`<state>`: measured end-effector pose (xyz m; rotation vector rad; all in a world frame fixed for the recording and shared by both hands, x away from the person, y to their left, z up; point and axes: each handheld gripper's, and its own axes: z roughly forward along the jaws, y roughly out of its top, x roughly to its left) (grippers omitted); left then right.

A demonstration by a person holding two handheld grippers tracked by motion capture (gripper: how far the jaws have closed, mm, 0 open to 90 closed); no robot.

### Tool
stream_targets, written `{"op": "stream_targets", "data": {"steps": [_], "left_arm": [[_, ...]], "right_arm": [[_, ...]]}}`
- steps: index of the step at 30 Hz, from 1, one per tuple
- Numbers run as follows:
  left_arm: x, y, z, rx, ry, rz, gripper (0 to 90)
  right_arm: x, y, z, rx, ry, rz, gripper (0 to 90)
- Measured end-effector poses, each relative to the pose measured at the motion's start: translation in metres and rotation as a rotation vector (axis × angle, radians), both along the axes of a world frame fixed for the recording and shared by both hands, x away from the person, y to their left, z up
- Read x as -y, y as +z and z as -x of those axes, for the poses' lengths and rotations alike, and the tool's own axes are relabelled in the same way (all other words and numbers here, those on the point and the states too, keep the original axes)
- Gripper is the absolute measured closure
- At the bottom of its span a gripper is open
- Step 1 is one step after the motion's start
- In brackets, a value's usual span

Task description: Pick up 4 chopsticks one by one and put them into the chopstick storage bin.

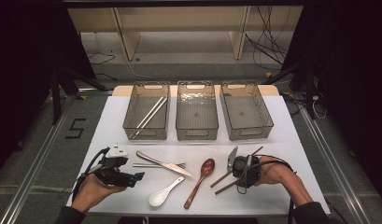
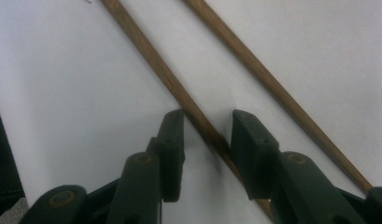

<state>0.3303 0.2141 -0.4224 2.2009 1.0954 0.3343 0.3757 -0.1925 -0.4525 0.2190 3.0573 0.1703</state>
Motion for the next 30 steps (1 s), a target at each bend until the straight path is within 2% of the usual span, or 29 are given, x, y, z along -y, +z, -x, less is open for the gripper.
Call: {"op": "stream_targets", "data": {"steps": [11, 16, 19, 20, 21, 26, 27, 30], "left_arm": [[0.001, -0.001, 0.0, -0.006, -0.005, -0.012, 16.0], [0.001, -0.001, 0.0, -0.009, -0.005, -0.013, 16.0], [0.001, -0.001, 0.0, -0.01, -0.004, -0.012, 16.0], [0.001, -0.001, 0.0, -0.011, -0.002, -0.011, 16.0], [0.001, -0.002, 0.0, -0.011, -0.002, -0.011, 16.0], [0.001, -0.002, 0.0, -0.014, -0.002, -0.013, 16.0], [0.001, -0.002, 0.0, -0.013, -0.008, -0.017, 16.0], [0.001, -0.002, 0.0, -0.017, -0.005, -0.016, 16.0]], "right_arm": [[0.0, 0.0, 0.005, -0.008, 0.055, 0.028, 75.1], [0.0, 0.001, 0.008, -0.028, 0.05, 0.036, 78.6], [0.001, 0.0, 0.009, -0.021, 0.081, 0.031, 80.2], [0.0, 0.002, 0.01, -0.036, 0.069, 0.045, 80.7], [0.001, 0.0, 0.01, -0.027, 0.095, 0.033, 81.1], [0.001, 0.001, 0.013, -0.044, 0.114, 0.037, 83.3], [0.001, 0.0, 0.012, -0.036, 0.13, 0.032, 83.6], [0.001, 0.001, 0.015, -0.049, 0.124, 0.048, 84.7]]}}
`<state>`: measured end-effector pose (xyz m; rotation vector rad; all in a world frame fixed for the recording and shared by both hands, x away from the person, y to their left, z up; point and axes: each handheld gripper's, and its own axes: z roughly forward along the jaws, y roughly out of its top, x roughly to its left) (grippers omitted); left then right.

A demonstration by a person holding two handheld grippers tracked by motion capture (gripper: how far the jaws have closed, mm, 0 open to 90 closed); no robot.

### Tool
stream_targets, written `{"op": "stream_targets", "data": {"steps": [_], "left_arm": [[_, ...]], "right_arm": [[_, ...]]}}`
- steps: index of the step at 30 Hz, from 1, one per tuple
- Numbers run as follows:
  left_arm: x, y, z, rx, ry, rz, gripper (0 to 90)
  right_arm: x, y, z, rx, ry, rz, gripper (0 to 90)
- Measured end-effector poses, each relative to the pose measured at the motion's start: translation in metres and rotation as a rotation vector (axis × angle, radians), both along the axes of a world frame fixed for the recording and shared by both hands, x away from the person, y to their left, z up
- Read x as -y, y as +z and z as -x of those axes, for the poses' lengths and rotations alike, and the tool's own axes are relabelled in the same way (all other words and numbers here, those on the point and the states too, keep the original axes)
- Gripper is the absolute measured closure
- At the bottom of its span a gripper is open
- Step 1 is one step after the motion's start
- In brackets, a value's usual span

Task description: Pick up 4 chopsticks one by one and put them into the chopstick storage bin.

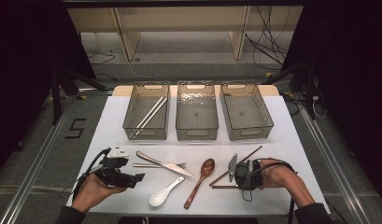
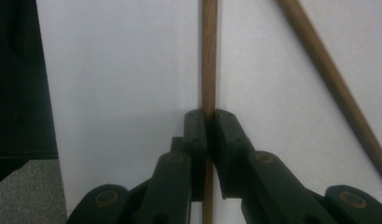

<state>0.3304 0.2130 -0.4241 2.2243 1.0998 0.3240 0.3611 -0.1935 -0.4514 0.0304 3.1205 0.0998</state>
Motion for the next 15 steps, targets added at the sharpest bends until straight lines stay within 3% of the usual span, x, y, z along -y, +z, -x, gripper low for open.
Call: {"op": "stream_targets", "data": {"steps": [6, 10, 15], "left_arm": [[0.0, -0.001, 0.0, 0.001, -0.003, 0.0, 16.0], [0.0, 0.0, 0.0, 0.002, -0.007, -0.004, 16.1], [0.001, 0.001, 0.0, 0.003, -0.012, 0.0, 16.1]], "right_arm": [[0.001, 0.0, 0.001, -0.013, 0.012, -0.009, 85.0], [0.001, 0.006, 0.005, 0.002, 0.018, -0.025, 85.0], [-0.002, 0.017, 0.006, 0.054, 0.027, -0.045, 85.0]]}}
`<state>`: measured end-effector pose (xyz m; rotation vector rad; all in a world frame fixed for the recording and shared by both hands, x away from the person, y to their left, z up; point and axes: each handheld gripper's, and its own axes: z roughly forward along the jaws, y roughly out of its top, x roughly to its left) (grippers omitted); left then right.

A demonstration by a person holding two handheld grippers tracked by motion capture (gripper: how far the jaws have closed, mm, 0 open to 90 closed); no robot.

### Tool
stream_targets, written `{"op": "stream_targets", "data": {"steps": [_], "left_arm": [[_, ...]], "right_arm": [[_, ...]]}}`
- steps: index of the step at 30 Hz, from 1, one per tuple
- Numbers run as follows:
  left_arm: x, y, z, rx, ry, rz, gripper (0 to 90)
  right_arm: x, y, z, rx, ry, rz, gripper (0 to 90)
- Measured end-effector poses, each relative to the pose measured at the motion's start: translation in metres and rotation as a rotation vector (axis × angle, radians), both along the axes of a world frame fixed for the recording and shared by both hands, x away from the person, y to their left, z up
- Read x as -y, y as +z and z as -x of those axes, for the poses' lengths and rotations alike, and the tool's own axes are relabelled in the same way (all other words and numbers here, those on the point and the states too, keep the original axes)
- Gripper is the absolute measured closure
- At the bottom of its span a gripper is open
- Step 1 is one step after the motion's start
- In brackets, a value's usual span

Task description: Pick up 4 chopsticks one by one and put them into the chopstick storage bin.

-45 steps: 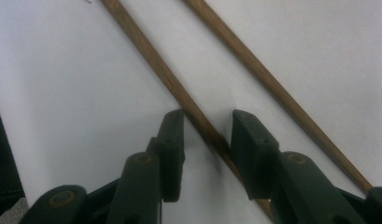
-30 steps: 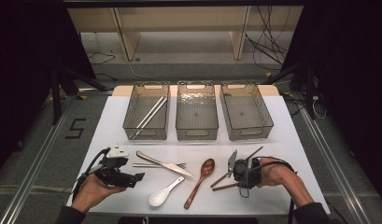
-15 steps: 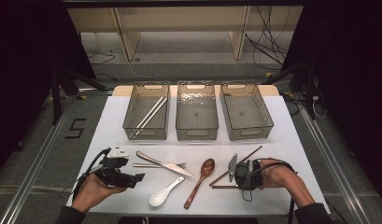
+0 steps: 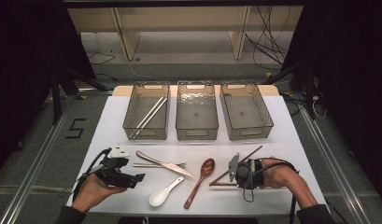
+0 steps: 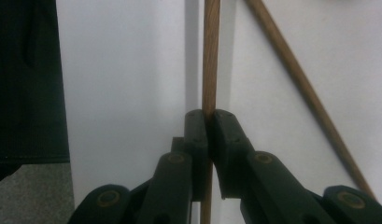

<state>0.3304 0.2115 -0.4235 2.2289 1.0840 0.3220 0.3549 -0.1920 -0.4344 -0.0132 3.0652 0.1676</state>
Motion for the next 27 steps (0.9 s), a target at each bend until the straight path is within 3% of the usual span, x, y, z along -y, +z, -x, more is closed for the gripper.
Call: {"op": "stream_targets", "data": {"steps": [10, 18, 21, 27], "left_arm": [[0.014, 0.004, 0.002, -0.01, -0.072, 0.021, 17.5], [0.036, 0.012, 0.003, -0.01, -0.146, 0.032, 17.8], [0.046, 0.014, 0.002, -0.037, -0.188, 0.054, 18.1], [0.076, 0.016, 0.001, -0.063, -0.282, 0.007, 19.4]], "right_arm": [[-0.017, 0.016, 0.007, 0.101, 0.026, -0.035, 85.0], [-0.033, 0.021, 0.012, 0.113, 0.065, -0.05, 85.0], [-0.039, 0.023, 0.015, 0.122, 0.08, -0.045, 85.0], [-0.05, 0.027, 0.021, 0.12, 0.107, -0.04, 85.0]]}}
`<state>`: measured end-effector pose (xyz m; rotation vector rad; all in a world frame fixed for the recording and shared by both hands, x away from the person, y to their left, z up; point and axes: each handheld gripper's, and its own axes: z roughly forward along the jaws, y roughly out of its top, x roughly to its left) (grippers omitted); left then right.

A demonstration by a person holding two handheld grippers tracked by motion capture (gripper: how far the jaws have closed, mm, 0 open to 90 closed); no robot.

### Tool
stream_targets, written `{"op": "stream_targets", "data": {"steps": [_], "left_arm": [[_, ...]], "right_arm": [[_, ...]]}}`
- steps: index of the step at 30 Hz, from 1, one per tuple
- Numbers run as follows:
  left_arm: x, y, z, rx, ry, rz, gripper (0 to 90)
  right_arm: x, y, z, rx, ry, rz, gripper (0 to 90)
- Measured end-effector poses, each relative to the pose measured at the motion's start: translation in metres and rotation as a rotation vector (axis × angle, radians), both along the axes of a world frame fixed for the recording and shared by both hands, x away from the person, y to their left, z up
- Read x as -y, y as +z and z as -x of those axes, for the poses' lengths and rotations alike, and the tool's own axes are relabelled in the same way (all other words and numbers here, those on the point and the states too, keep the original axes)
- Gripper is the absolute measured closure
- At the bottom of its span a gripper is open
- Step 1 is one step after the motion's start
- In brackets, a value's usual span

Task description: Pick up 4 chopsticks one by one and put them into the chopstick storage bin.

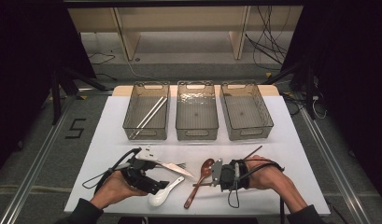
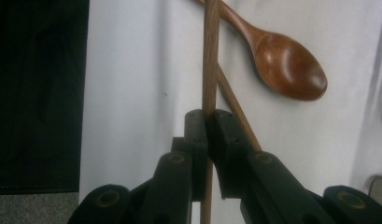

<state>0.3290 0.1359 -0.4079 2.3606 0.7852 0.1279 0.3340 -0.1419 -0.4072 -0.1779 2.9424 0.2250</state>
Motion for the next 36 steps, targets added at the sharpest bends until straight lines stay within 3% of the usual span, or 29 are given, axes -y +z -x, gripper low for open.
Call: {"op": "stream_targets", "data": {"steps": [5, 8, 13, 22, 32, 36], "left_arm": [[0.02, -0.002, 0.0, -0.023, -0.067, -0.036, 21.5], [0.027, -0.005, 0.001, -0.03, -0.089, -0.033, 23.3], [0.04, -0.006, 0.005, -0.018, -0.152, -0.028, 28.7], [0.061, -0.012, 0.009, -0.016, -0.247, -0.067, 39.2], [0.073, -0.018, 0.006, -0.057, -0.272, -0.058, 51.0], [0.078, -0.02, 0.005, -0.068, -0.285, -0.058, 55.5]], "right_arm": [[-0.006, -0.001, 0.003, 0.005, 0.028, 0.006, 85.0], [-0.009, -0.001, 0.004, -0.001, 0.029, 0.003, 85.0], [-0.011, -0.001, 0.005, 0.002, 0.035, 0.002, 85.0], [-0.013, 0.001, 0.007, 0.002, 0.047, 0.002, 85.0], [-0.015, 0.0, 0.009, 0.002, 0.049, -0.022, 84.9], [-0.016, 0.0, 0.009, -0.004, 0.062, -0.004, 84.9]]}}
